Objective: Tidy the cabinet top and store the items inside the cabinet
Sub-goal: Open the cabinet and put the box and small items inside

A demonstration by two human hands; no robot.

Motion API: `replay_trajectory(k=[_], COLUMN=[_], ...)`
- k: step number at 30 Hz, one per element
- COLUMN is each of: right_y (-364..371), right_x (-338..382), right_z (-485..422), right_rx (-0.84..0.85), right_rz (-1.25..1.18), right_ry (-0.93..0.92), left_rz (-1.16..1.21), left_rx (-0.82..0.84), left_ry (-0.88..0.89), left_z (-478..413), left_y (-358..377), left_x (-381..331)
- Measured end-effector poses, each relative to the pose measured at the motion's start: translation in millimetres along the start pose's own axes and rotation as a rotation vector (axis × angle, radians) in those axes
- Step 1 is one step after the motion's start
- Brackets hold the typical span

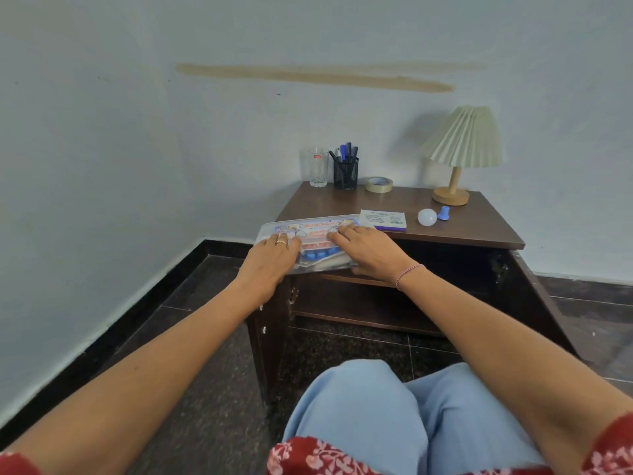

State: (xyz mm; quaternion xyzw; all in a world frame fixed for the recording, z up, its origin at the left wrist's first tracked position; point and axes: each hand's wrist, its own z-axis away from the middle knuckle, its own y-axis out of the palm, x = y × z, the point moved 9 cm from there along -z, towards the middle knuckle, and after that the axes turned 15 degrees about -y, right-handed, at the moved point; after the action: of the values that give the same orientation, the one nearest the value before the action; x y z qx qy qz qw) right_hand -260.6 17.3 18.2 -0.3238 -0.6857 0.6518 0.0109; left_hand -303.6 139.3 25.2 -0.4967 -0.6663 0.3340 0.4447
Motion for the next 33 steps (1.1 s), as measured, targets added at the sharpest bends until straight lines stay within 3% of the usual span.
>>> replay_trajectory(k=[20,33], right_y=[59,180], right_x=[-44,-66], right_z=[79,158], right_rx=[0.202,0.174], right_rz=[-0.083,-0.074], right_ry=[0.061,0.374], left_rz=[0.132,0.014], left_rx=[0.06,0.066], left_ry=[0.105,0.35], left_z=[-17,-40], left_y=[42,128], left_x=[-105,-212])
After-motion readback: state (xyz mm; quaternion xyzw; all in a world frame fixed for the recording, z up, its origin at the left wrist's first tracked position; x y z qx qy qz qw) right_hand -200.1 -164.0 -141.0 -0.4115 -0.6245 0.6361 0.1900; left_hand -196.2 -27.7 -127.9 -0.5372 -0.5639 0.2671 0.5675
